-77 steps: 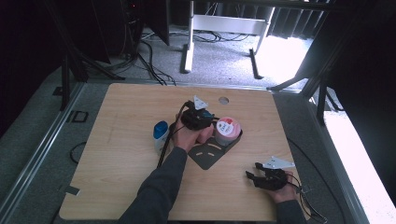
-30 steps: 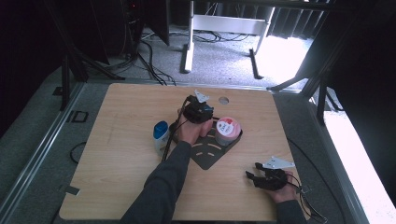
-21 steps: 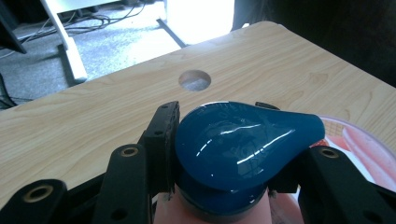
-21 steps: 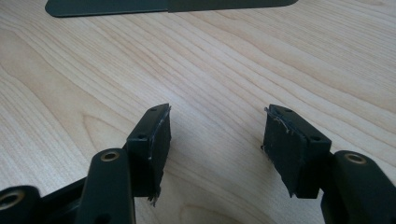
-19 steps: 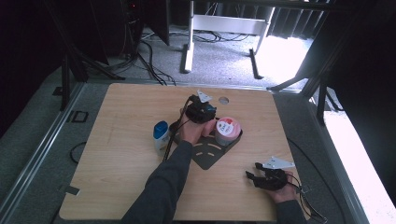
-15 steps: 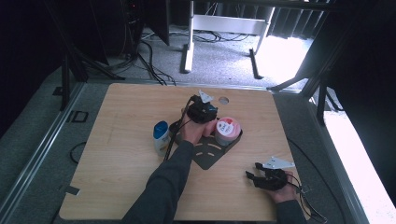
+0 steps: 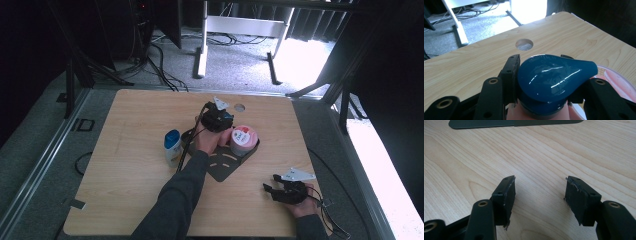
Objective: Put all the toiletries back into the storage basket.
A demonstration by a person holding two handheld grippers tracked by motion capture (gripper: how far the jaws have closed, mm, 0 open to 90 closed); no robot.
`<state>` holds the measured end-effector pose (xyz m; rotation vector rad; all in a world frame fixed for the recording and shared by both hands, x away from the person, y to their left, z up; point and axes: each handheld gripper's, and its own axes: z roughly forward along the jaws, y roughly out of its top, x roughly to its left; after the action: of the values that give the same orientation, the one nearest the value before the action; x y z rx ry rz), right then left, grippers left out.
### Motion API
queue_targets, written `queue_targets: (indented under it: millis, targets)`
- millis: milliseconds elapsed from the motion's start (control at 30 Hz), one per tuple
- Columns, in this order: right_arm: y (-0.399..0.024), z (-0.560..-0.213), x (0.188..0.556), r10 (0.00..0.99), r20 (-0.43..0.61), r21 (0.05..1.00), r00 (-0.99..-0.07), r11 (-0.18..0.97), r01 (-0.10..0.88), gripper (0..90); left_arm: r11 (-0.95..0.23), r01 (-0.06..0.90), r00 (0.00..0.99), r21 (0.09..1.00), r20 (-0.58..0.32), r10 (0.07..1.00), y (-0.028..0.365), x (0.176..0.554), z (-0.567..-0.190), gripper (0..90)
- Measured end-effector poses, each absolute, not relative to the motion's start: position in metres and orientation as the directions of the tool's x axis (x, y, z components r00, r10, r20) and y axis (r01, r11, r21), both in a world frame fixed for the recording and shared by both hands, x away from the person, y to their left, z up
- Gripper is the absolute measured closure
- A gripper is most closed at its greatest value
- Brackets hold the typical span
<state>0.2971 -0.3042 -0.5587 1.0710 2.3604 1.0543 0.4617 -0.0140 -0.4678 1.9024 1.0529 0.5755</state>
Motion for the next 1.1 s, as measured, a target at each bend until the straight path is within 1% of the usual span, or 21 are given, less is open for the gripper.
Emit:
queue_targets:
  millis: [267, 667, 700, 767, 833, 933, 1100]
  targets:
    - [-0.304, -0.559, 0.297, 0.752, -0.007, 0.747, -0.659, 0.442, 0.497, 41.0, -0.286, 0.437, 0.541, 0.853, 0.005, 0.841, -0.015, 0.461, -0.469, 53.0]
    - [-0.304, -0.559, 0.297, 0.752, -0.007, 0.747, -0.659, 0.442, 0.497, 41.0, -0.285, 0.425, 0.52, 0.859, 0.026, 0.854, -0.017, 0.455, -0.472, 52.1]
    - [-0.304, -0.559, 0.297, 0.752, -0.007, 0.747, -0.659, 0.442, 0.496, 41.0, -0.289, 0.426, 0.517, 0.857, 0.032, 0.855, -0.018, 0.454, -0.473, 51.7]
    - [-0.304, -0.559, 0.297, 0.752, -0.007, 0.747, -0.659, 0.442, 0.497, 41.0, -0.295, 0.427, 0.518, 0.855, 0.037, 0.855, -0.018, 0.452, -0.475, 46.2]
    - [-0.304, -0.559, 0.297, 0.752, -0.007, 0.747, -0.659, 0.442, 0.497, 40.9, -0.294, 0.421, 0.517, 0.858, 0.039, 0.855, -0.018, 0.45, -0.476, 44.4]
    - [-0.304, -0.559, 0.297, 0.752, -0.007, 0.747, -0.659, 0.443, 0.496, 40.9, -0.277, 0.437, 0.514, 0.856, 0.015, 0.858, -0.016, 0.449, -0.479, 41.9]
    - [-0.304, -0.559, 0.297, 0.752, -0.007, 0.747, -0.66, 0.443, 0.496, 40.9, -0.264, 0.438, 0.517, 0.86, 0.0, 0.856, -0.013, 0.446, -0.48, 40.0]
